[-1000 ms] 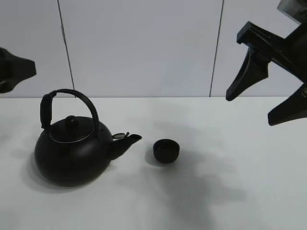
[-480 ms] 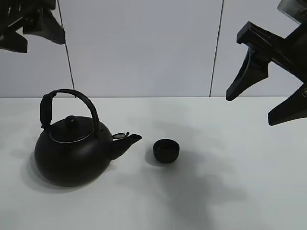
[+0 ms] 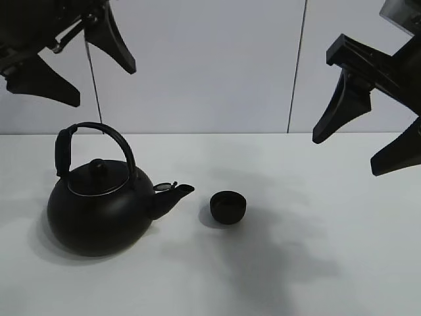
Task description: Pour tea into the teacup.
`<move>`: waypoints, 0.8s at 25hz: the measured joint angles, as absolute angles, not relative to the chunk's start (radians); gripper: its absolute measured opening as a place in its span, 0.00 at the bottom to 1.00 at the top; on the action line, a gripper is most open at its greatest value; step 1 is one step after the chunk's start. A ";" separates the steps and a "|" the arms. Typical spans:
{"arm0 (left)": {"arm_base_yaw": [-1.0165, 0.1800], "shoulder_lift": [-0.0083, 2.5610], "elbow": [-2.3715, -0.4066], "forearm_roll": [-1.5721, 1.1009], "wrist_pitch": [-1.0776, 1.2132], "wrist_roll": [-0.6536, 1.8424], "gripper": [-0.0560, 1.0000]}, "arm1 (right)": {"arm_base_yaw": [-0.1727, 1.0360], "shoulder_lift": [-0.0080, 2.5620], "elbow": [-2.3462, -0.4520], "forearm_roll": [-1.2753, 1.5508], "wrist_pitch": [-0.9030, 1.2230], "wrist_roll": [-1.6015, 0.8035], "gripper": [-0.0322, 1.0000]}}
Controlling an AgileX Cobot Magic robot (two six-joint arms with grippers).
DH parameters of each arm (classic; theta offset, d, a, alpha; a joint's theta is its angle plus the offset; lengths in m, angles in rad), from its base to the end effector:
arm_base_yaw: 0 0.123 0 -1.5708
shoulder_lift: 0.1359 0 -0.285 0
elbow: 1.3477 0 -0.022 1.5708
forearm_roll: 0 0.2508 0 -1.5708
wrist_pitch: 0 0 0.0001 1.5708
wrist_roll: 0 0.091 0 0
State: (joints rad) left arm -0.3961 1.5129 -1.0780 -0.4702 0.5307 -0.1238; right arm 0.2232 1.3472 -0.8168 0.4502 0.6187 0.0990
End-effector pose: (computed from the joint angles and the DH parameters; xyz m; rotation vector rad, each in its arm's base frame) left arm 0.2920 -0.1448 0.2770 -0.0631 2.4933 -0.6939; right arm 0.2461 0.0794 0.2445 0.2345 2.6361 0.5774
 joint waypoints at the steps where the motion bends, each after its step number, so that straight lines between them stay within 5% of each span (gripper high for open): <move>1: -0.396 1.525 -1.087 -0.494 0.553 -0.124 0.58 | 0.223 1.347 -0.817 0.449 0.627 0.093 0.51; 20: -0.396 1.524 -1.142 -0.542 0.644 -0.124 0.59 | 0.223 1.347 -0.817 0.442 0.637 0.059 0.51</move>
